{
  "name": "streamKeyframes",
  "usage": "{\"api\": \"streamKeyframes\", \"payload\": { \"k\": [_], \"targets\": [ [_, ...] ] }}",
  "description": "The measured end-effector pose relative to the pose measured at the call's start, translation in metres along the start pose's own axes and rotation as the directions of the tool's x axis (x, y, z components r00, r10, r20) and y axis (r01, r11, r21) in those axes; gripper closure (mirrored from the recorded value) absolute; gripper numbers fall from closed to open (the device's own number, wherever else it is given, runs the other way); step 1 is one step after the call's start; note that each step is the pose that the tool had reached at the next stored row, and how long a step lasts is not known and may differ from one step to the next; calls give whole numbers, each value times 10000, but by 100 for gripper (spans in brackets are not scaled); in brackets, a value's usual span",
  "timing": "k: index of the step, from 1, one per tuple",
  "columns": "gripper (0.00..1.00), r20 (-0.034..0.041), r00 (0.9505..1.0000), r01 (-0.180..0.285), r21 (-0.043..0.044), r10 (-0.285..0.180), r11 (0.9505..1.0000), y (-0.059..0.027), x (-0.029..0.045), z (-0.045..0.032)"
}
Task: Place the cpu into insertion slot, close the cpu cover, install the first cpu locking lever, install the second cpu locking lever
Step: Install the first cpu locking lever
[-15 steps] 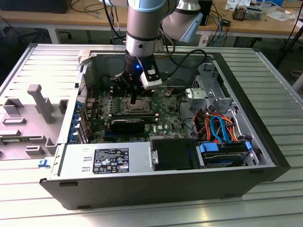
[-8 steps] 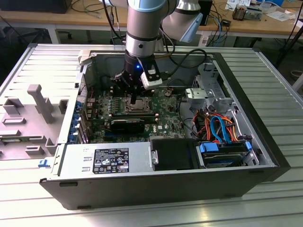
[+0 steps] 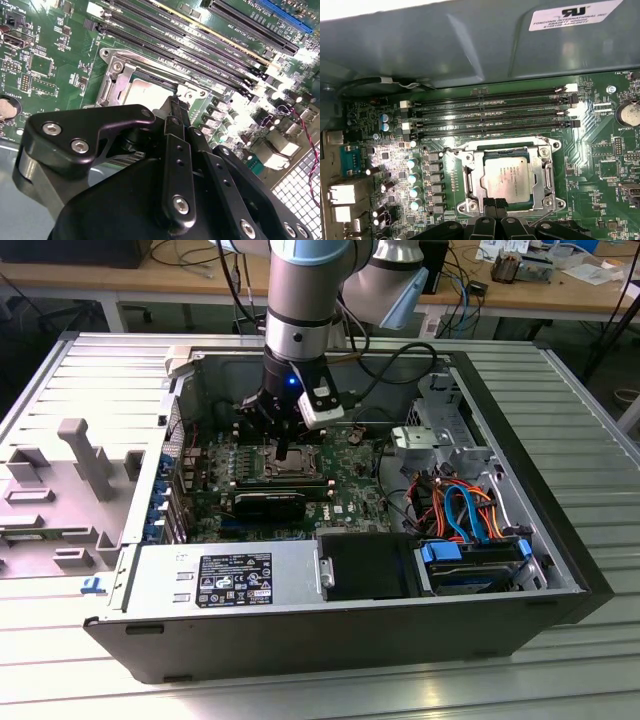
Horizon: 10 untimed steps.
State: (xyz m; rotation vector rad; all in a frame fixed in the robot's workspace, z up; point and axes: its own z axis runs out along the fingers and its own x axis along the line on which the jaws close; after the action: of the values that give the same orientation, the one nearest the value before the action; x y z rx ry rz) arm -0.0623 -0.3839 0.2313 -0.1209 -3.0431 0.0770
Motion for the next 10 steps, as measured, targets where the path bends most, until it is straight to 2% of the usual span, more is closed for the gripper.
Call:
{"api": "streamKeyframes", "payload": {
  "k": [10],
  "targets": [
    [89, 8, 9999, 139, 13, -139, 9999, 0, 0, 0]
  ]
}}
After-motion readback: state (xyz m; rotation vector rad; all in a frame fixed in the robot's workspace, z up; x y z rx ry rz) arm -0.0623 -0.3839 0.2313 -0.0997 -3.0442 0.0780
